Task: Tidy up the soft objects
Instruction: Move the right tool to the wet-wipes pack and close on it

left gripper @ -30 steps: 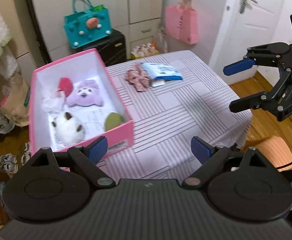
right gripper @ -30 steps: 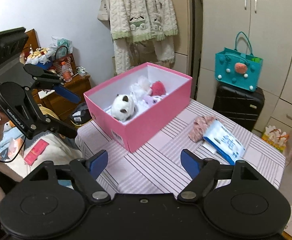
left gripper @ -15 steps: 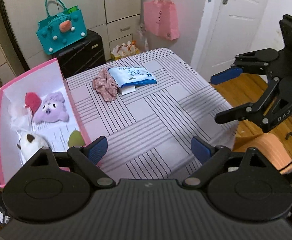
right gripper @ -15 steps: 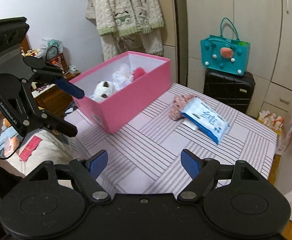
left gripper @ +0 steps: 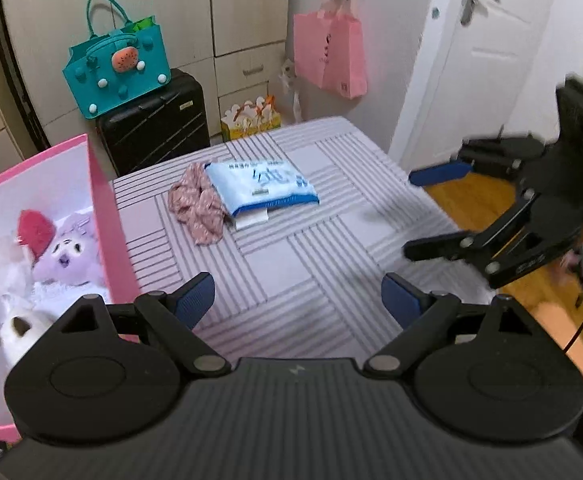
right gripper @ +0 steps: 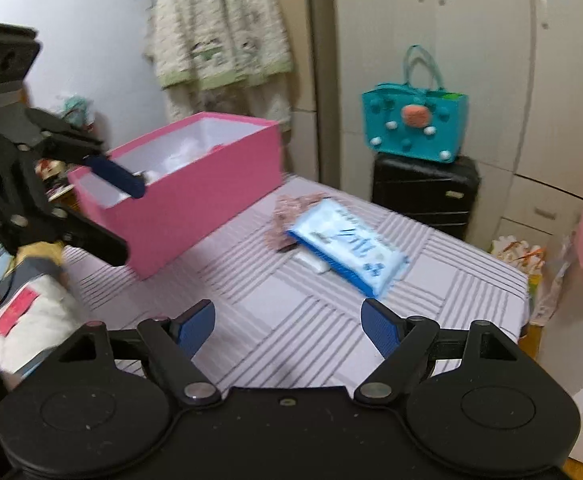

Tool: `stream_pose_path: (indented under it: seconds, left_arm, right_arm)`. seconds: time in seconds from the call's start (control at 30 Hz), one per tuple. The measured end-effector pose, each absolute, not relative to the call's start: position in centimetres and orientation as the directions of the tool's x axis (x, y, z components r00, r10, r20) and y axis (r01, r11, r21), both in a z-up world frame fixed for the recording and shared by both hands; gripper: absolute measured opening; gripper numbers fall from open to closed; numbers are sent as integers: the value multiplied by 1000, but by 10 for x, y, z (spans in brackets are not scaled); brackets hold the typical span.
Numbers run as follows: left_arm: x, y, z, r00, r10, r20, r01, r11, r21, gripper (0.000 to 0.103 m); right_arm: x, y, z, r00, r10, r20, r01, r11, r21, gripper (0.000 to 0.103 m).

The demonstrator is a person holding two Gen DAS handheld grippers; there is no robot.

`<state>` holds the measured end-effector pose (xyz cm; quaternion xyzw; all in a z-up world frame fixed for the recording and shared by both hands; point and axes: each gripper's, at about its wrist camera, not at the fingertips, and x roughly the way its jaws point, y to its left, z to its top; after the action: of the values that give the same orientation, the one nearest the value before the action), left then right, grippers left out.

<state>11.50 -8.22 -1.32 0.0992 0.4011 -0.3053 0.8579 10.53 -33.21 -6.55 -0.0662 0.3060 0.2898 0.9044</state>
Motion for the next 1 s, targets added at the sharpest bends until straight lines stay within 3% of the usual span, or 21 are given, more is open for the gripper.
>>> stream_pose_path:
  seconds: [0.13, 0.27, 0.43, 0.87, 1.0]
  left_arm:
    - [132, -88, -24, 533, -470, -703, 583, 807, -98, 91]
    - [145, -98, -47, 642, -415, -645, 517, 855, -35, 91]
    - [165, -107, -68, 709, -387, -589, 455, 890, -36, 91]
    - [222, -129, -89, 718, -403, -567, 390, 908, -151, 80]
    - [228, -138, -101, 778, -318, -542, 348, 936, -49, 79]
  right_arm:
    - [129, -336, -90, 682, 448, -578, -493, 865, 90, 84]
    - [154, -325, -124, 769, 320, -554, -386, 922, -4, 84]
    - [186, -326, -144, 729, 366, -578, -394, 915, 84, 84]
    - [236, -333, -157, 652, 475, -591, -417, 876, 244, 83]
    - [234, -336, -162, 661, 490, -568, -431, 868, 248, 81]
